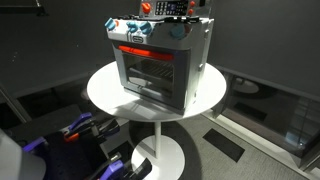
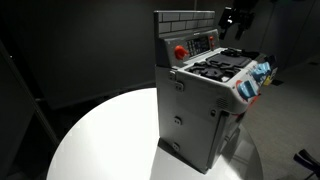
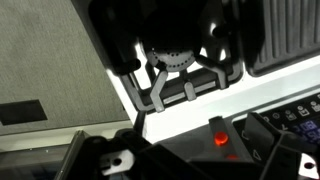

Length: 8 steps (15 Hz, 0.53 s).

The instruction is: Press the top button on the right

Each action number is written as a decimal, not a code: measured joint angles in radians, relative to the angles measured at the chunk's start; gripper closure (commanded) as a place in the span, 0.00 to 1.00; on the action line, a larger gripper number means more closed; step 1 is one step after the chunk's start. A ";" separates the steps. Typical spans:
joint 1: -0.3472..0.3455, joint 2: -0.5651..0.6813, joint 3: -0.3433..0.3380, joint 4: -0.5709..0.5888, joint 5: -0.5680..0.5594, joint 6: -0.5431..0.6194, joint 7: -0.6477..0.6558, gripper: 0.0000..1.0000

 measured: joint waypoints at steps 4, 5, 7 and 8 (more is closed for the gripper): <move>0.000 -0.063 -0.002 -0.005 0.000 -0.155 -0.028 0.00; -0.001 -0.079 -0.003 -0.009 -0.001 -0.189 -0.031 0.00; -0.001 -0.111 -0.006 -0.021 -0.006 -0.238 -0.032 0.00; -0.001 -0.129 -0.007 -0.030 -0.008 -0.259 -0.032 0.00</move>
